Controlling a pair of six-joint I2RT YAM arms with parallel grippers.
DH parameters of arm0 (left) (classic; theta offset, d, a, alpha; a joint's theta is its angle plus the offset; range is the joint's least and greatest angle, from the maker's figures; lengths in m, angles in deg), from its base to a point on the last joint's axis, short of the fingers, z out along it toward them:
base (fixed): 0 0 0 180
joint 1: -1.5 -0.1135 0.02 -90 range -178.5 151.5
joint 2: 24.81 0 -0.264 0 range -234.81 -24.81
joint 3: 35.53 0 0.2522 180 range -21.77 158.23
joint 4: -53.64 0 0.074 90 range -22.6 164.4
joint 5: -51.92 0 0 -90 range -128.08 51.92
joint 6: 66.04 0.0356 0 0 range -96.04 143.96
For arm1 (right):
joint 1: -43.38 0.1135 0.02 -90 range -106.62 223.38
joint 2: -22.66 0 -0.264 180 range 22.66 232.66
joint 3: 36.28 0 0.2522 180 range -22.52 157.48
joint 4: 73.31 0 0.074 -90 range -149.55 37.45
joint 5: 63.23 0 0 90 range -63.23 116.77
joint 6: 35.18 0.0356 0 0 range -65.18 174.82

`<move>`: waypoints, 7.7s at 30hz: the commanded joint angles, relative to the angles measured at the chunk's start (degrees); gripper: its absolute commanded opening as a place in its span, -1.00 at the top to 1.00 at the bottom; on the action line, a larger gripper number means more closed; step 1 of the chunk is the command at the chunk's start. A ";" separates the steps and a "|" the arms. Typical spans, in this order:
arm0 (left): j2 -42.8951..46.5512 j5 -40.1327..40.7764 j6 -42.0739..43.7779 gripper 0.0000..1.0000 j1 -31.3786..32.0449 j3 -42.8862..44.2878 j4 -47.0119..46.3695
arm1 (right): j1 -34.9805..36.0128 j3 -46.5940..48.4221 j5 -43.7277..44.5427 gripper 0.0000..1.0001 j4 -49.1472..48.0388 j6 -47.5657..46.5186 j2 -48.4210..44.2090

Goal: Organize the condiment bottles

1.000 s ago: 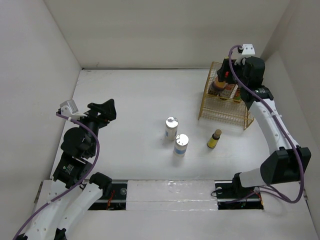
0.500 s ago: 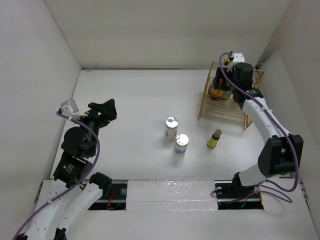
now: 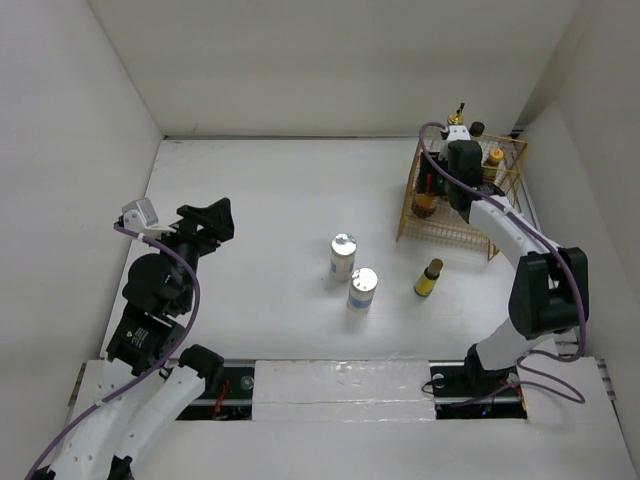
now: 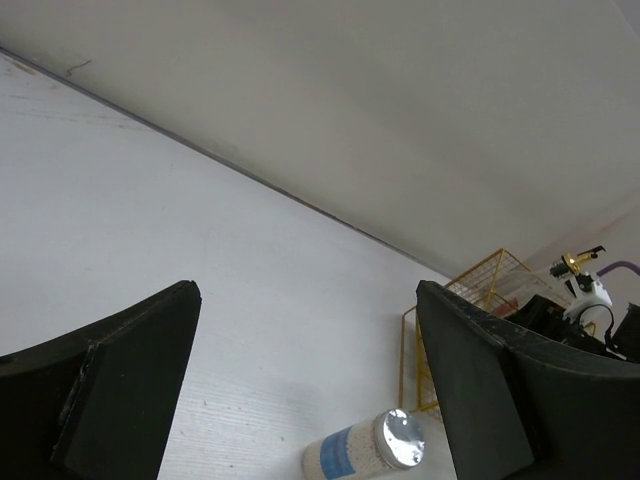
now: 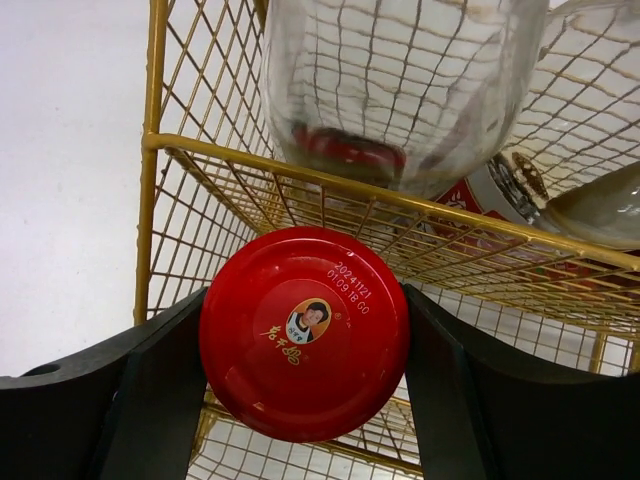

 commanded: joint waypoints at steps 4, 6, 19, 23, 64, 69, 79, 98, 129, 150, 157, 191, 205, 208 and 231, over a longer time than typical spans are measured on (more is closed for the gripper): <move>-0.33 -0.48 0.77 -0.71 0.02 0.24 -2.68 | 0.61 1.19 1.22 -0.57 -7.47 1.19 -3.41; -0.86 -0.48 0.77 -0.71 0.02 0.24 -2.68 | 0.61 1.19 1.22 -0.68 -7.47 1.20 -5.77; -0.86 -1.01 0.77 -0.71 0.02 0.24 -2.68 | 19.40 -7.33 1.05 0.34 -2.20 1.81 -21.43; -0.86 -1.01 0.77 -0.71 0.02 0.24 -2.68 | 26.44 -7.86 -3.34 -0.40 3.95 1.81 -19.95; -0.33 -2.32 0.77 -0.71 0.02 0.24 -3.20 | 7.15 -3.56 15.11 0.04 -0.62 2.33 -36.46; -0.33 -2.33 0.77 -0.71 0.02 0.24 -3.20 | -4.56 -3.04 7.65 0.07 -0.61 3.04 -35.07; -0.33 -2.33 0.77 -0.71 0.02 0.24 -3.20 | -12.75 -0.39 -4.49 0.09 -2.37 3.57 -25.92; -1.39 -2.33 0.77 -0.71 0.02 0.24 -3.20 | -12.75 -3.73 -4.49 -0.24 -2.63 4.71 -12.56; -0.86 -3.29 0.77 -0.71 0.02 0.24 -3.20 | 24.06 -14.63 -13.19 -0.73 19.85 -1.08 -34.70; -1.39 -3.82 0.77 -0.71 0.02 0.76 -3.20 | 38.58 -13.23 -8.02 -0.15 15.39 1.54 -21.51; -1.39 -4.35 0.77 -0.71 0.02 0.76 -3.20 | 33.85 -8.93 6.13 0.06 9.95 2.08 -36.18; -1.39 -4.35 0.77 -0.71 0.02 0.76 -3.20 | -1.76 -15.86 -11.17 -0.12 2.73 2.08 -22.94; -1.39 -4.88 0.77 -0.71 0.02 0.76 -3.20 | -0.71 -14.02 -9.85 -0.70 4.57 2.08 -20.72; -1.39 -4.88 0.77 -0.71 0.02 0.76 -3.20 | 0.52 -12.53 -5.03 -0.90 7.21 2.08 -25.71; -0.25 -5.05 0.77 -0.71 0.02 0.76 -3.20 | 17.57 -21.74 6.32 -0.70 31.83 17.01 -41.30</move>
